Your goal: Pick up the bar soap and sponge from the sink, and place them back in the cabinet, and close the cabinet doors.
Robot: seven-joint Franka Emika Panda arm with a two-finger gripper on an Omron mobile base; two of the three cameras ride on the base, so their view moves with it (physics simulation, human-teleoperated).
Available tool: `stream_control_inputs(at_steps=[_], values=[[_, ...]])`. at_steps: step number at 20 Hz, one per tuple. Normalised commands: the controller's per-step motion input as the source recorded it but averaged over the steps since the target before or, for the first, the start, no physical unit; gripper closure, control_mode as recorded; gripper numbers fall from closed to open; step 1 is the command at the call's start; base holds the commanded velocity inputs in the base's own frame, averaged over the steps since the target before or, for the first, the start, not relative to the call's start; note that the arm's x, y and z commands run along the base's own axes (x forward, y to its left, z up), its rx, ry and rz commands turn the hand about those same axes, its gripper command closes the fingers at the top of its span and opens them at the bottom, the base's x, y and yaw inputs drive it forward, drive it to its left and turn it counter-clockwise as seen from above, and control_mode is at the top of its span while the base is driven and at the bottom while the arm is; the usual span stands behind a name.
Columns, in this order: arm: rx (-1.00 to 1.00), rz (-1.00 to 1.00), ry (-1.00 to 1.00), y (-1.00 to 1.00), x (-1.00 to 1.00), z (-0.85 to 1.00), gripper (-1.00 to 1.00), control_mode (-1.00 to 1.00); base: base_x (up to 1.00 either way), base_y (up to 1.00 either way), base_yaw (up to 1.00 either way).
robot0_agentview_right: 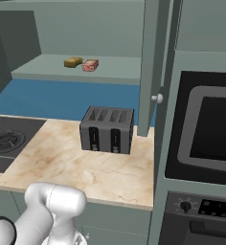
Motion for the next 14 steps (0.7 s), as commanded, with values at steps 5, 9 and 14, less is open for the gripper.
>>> stream_control_inputs(at_steps=[5, 9, 14], values=[[0.00, 0.00, 0.00, -0.44, 0.07, 0.00, -1.00, -1.00, 0.00, 0.00, 0.00], [0.00, -0.01, 0.00, -0.45, 0.08, 0.00, -1.00, -1.00, 0.00, 0.00, 0.00], [0.00, -0.02, -0.01, -0.47, 0.07, 0.00, -1.00, -1.00, 0.00, 0.00, 0.00]])
